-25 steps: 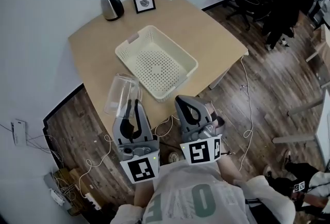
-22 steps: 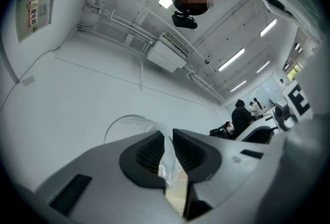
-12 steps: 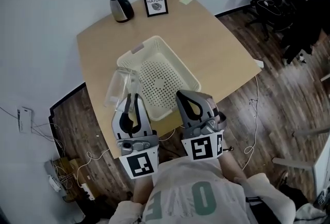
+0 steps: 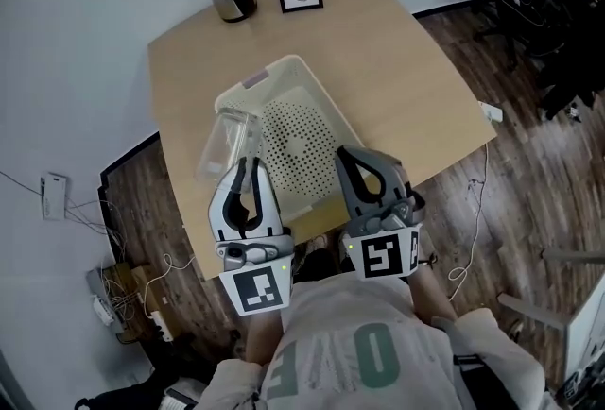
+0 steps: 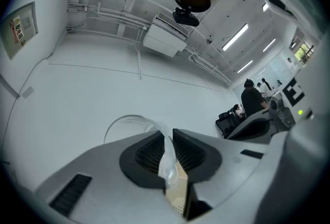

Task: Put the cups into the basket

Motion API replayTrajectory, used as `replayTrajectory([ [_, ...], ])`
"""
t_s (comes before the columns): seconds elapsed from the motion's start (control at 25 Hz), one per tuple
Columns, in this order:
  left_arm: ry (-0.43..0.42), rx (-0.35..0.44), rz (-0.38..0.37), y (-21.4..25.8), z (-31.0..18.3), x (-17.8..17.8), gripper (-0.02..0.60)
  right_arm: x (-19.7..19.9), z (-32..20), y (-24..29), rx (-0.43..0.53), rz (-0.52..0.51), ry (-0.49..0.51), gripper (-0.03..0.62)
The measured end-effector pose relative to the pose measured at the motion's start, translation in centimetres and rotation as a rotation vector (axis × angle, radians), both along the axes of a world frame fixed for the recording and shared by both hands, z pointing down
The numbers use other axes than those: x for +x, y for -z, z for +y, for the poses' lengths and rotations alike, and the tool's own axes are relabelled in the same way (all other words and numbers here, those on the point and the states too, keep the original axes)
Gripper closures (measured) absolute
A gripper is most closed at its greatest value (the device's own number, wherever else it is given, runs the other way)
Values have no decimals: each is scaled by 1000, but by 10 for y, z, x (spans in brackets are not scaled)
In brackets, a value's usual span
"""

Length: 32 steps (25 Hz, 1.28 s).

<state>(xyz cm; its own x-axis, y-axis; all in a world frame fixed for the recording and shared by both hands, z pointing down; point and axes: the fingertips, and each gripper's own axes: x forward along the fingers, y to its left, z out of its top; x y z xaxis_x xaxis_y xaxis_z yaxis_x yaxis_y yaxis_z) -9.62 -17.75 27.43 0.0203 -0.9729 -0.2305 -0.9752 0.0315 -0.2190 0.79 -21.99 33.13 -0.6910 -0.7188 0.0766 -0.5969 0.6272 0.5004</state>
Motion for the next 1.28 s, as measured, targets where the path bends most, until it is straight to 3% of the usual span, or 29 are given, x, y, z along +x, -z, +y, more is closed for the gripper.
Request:
replayTrajectory([
  [0.36, -44, -76, -9, -19, -40, -15, 528, -6, -17, 2, -13, 0, -49, 595],
  [0.68, -146, -285, -199, -58, -67, -12, 526, -22, -26, 2, -12, 2, -68, 595],
  [0.84, -203, -421, -340, -93, -84, -13, 526, -30, -29, 2, -7, 6, -78, 595],
  [1.12, -268, -574, -522, -140, -102, -18, 525, -28, -25, -4, -22, 20, -98, 595],
  [1.28, -321, -689, -550, -169, -112, -16, 523, -22, -28, -8, -31, 31, -114, 595],
])
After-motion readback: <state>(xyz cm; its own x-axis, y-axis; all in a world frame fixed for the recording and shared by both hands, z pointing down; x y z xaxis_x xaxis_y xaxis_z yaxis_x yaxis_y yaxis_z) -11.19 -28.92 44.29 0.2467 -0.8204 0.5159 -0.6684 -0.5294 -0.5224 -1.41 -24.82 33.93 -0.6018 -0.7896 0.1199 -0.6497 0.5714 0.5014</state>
